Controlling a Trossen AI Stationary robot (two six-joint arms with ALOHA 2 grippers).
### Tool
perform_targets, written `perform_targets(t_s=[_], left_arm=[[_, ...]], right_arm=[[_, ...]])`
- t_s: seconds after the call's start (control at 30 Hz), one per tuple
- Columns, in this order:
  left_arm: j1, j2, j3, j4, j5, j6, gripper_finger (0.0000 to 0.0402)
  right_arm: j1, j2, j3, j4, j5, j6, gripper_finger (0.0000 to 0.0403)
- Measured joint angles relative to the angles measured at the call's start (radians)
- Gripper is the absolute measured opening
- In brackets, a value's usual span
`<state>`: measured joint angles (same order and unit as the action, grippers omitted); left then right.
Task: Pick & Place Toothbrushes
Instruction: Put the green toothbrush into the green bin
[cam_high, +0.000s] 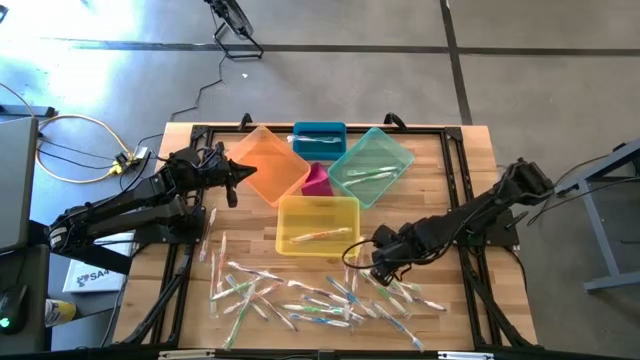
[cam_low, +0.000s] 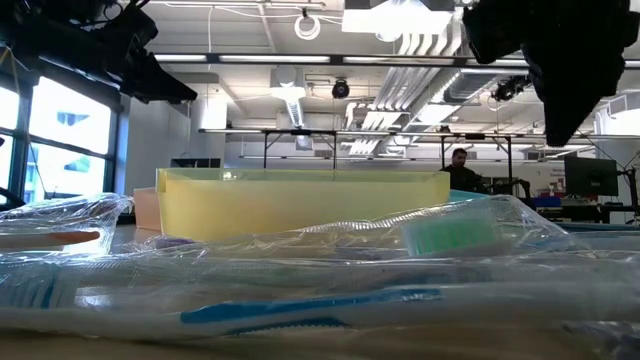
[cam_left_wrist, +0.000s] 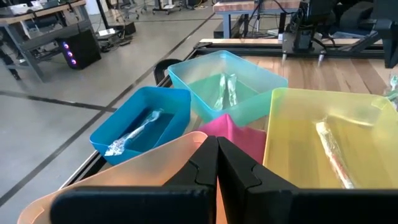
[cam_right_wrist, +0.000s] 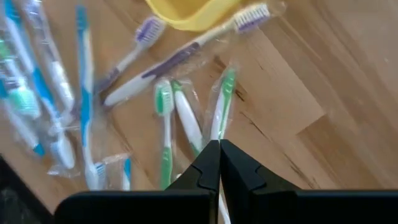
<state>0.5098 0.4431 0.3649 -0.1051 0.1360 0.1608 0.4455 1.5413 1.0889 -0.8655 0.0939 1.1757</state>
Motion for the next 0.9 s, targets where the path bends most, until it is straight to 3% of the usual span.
perform_targets(t_s=[0.13,0.47,0.9], left_arm=[[0.000,0.000,0.001,0.000,0.000,0.020,0.0000],[0.000,0.001,0.001,-0.003,-0.042,0.060,0.0000],[0.000,0.001,0.001,-0.003,-0.045,0.060,0.0000]], right_arm=[[-0.012,0.040,0.000,-0.001,-0.035,0.036,0.0027],[-0.043,0.151,-0.001,0.034,-0.052,0.035,0.0138],[-0.042,0.184,-0.001,0.116,-0.038,0.048,0.0137]])
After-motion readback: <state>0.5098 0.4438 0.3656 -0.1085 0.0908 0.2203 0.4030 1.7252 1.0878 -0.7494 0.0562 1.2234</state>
